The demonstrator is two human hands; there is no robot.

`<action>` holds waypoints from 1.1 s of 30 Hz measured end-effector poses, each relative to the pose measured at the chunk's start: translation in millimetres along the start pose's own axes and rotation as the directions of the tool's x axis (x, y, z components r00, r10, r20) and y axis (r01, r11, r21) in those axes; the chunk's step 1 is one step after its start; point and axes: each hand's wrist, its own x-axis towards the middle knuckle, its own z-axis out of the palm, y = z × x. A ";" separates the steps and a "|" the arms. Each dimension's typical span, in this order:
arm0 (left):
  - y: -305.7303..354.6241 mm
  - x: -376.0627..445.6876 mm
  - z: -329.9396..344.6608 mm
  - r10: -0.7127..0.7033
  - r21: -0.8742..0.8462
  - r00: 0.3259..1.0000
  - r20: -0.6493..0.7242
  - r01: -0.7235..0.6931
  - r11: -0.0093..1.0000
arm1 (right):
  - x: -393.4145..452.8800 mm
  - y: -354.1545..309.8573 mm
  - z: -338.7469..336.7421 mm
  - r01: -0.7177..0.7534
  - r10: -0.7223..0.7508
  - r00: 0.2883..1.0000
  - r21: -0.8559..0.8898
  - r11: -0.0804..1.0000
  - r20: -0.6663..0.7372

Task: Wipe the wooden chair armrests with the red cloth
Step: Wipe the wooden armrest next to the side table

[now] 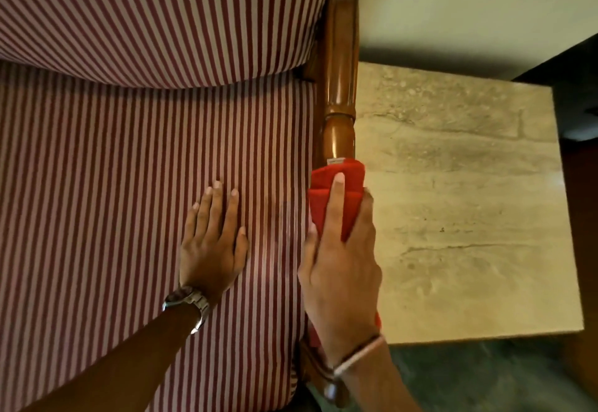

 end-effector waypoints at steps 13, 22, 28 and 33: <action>-0.4 3.3 -3.8 -0.013 0.043 0.999 0.049 0.011 0.999 | -19.1 2.3 5.6 -0.026 0.026 0.996 0.000 1.000 -0.090; 0.5 4.2 -3.6 -0.003 0.045 0.999 0.032 0.001 0.999 | 100.2 -13.3 5.5 0.045 -0.020 0.983 0.137 0.990 -0.180; 0.0 3.5 -2.2 -0.008 0.017 0.999 0.034 0.008 1.000 | -41.4 6.5 7.1 -0.056 0.055 0.998 -0.028 0.998 -0.043; -2.0 2.7 -1.8 0.005 0.034 0.999 0.053 -0.007 0.999 | 78.9 -15.3 5.8 0.016 -0.014 0.979 0.007 1.000 -0.203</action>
